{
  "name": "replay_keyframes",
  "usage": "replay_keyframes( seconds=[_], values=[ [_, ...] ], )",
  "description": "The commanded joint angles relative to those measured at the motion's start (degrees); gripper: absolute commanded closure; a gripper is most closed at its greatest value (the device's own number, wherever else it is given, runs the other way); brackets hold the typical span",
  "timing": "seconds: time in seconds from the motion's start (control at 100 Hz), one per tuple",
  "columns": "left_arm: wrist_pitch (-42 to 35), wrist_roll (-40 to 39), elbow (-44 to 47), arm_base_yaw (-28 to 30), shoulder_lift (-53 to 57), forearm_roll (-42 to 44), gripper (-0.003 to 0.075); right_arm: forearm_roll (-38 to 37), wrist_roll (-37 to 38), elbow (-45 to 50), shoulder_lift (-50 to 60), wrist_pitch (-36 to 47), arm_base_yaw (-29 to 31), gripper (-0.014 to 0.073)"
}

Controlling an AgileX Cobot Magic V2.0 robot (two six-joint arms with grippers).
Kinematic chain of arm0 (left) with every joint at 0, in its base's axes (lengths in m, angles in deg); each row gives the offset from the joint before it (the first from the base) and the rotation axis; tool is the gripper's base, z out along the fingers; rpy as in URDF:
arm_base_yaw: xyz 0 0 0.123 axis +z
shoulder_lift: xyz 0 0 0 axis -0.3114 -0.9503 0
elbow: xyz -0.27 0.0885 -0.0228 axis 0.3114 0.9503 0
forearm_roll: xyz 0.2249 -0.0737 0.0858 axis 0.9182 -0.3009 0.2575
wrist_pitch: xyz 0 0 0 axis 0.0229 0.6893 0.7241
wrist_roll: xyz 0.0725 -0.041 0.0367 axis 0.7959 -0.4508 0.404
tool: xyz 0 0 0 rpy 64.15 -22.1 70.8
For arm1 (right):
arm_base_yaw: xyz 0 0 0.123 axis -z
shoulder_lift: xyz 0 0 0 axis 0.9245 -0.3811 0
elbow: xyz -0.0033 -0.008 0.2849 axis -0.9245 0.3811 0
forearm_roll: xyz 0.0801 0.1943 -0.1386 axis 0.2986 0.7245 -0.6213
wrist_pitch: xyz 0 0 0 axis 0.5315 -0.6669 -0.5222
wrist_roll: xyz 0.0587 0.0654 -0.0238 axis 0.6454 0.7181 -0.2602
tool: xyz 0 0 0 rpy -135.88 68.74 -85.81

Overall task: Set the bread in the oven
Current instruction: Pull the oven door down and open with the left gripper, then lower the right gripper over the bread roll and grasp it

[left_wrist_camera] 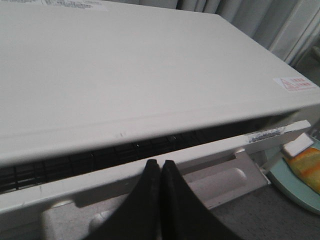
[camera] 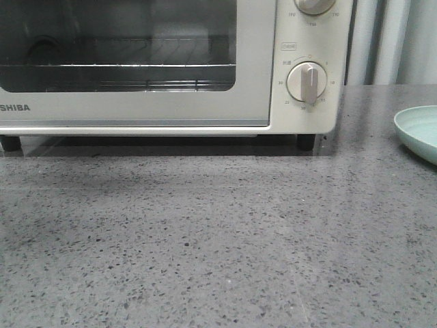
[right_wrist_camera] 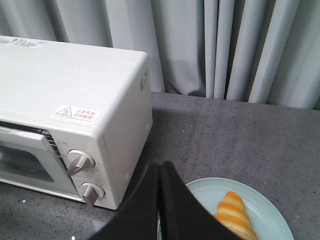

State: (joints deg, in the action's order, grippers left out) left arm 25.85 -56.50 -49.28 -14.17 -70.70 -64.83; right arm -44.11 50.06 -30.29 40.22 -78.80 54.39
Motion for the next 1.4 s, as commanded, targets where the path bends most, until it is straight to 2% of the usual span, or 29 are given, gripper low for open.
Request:
replay_keyframes(
  seconds=[0.0, 0.23, 0.38, 0.52, 0.62, 0.71, 0.81, 0.91, 0.98, 1.16, 1.39],
  values=[
    [0.1, -0.1, 3.6, -2.8, 3.7, -2.4, 0.0741, -0.8, -0.7, -2.0, -0.5, 4.7, -0.1, 0.0669],
    [-2.4, -0.2, 11.5, -13.5, 15.2, -13.9, 0.0742, -0.8, -0.7, -2.0, -0.5, 4.0, -0.1, 0.0669],
    [-8.0, -0.2, 11.5, -21.7, 23.8, -14.0, 0.0742, -0.8, -0.7, -1.6, -0.7, 3.1, -0.1, 0.0669],
    [-10.8, -0.2, 11.5, -23.7, 29.9, -9.5, 0.0742, -4.9, -0.7, -1.6, -2.1, -1.4, -0.1, 0.0669],
    [-10.8, -0.2, 11.5, -22.0, 31.9, -6.2, 0.0742, -9.3, 3.0, -1.6, -4.6, -5.5, -0.1, 0.0667],
    [-9.3, -0.2, 11.2, -19.1, 32.2, -4.5, 0.0742, -10.6, 3.0, -1.6, -6.7, -7.4, -0.1, 0.061],
    [-5.4, -0.2, 9.9, -15.2, 32.2, -0.6, 0.0742, -11.8, 3.0, -1.6, -9.4, -7.9, -0.1, 0.0468],
    [-1.0, -0.2, 7.4, -11.0, 32.2, 3.4, 0.0742, -13.8, 3.3, -1.6, -11.3, -8.4, -0.1, 0.0272],
    [2.1, -0.2, 5.0, -8.2, 32.2, 5.6, 0.0742, -14.7, 4.6, -1.6, -12.8, -9.4, -0.1, 0.0204],
    [5.3, -0.2, 0.2, -3.3, 32.2, 7.6, 0.0742, -16.4, 8.5, -1.6, -18.9, -15.1, 1.9, 0.0202],
    [6.9, -0.2, -1.4, -2.7, 32.2, 8.9, 0.0741, -16.2, 9.7, -1.6, -27.7, -18.0, 7.1, 0.0202]
  ],
)
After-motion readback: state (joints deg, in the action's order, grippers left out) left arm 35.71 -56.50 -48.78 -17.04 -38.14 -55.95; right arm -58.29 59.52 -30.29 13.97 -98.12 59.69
